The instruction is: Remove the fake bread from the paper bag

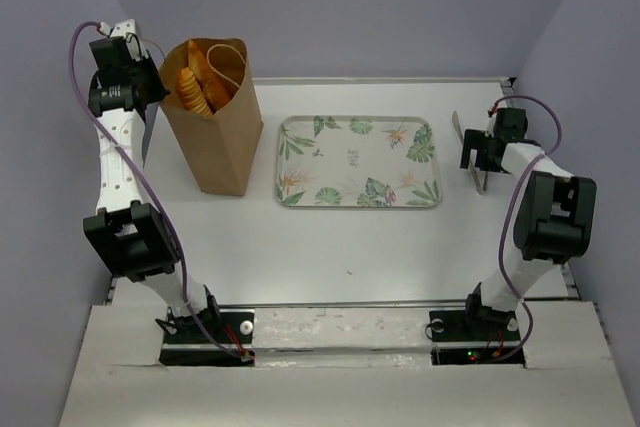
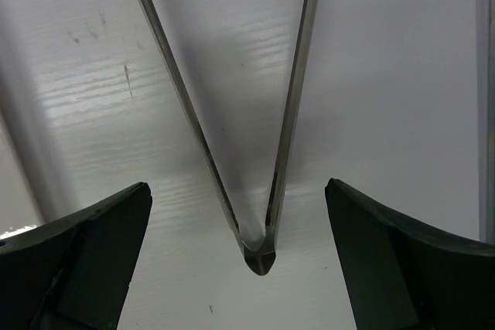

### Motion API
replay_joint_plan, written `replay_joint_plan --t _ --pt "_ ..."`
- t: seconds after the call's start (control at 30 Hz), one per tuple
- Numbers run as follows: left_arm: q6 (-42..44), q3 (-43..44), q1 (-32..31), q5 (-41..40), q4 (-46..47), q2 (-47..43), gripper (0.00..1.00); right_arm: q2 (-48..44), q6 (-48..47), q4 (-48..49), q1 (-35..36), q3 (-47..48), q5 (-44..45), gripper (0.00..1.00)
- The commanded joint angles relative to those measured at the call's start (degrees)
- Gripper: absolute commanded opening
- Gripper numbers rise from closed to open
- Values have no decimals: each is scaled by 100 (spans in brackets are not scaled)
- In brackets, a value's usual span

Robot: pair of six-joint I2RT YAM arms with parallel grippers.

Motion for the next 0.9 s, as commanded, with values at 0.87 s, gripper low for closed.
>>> replay_joint_plan --t 0.87 --pt "189 -31 -105 -157 420 -680 0 1511 -633 482 -216 882 -592 66"
